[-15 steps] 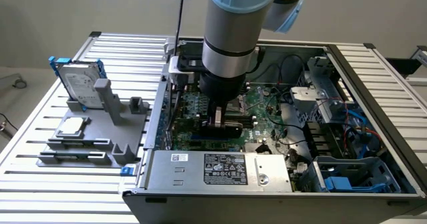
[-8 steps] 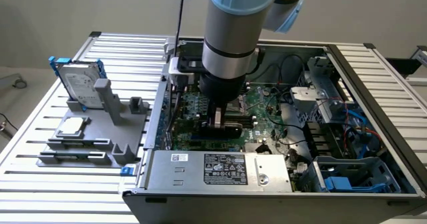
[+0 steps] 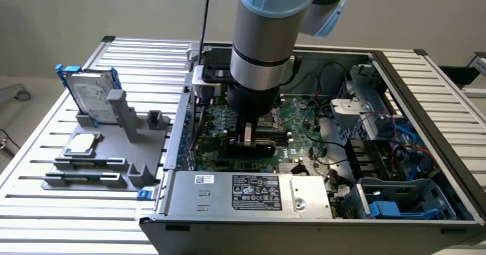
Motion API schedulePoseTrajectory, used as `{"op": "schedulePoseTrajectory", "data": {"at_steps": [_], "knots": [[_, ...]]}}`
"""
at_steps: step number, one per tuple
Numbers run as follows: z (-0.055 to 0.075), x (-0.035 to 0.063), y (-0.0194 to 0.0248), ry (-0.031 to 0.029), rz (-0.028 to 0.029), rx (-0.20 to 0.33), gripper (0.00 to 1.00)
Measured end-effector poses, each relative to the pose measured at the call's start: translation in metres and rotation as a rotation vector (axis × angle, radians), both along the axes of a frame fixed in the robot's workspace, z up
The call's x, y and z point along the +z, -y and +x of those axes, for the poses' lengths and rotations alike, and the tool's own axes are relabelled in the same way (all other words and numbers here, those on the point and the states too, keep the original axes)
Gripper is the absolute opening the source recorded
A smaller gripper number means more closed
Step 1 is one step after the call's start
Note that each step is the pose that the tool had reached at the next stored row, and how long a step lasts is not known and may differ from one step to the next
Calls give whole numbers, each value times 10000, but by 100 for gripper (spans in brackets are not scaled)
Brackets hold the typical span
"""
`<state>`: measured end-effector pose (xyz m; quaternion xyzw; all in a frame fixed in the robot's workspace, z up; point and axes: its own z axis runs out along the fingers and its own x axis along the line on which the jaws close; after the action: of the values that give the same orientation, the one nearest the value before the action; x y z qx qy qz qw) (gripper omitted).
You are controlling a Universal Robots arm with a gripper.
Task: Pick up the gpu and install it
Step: 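Insert the gpu into the slot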
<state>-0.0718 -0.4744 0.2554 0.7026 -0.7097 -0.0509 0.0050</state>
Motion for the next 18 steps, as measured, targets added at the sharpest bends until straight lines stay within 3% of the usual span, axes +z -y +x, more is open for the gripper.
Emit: {"op": "schedulePoseTrajectory", "data": {"at_steps": [6, 7, 9, 18], "knots": [[0, -1, 0, -8, 2, 0, 27], [0, -1, 0, -11, 2, 1, 34], [0, 9, 0, -20, 2, 0, 34], [0, 341, 0, -58, 0, 0, 34]]}}
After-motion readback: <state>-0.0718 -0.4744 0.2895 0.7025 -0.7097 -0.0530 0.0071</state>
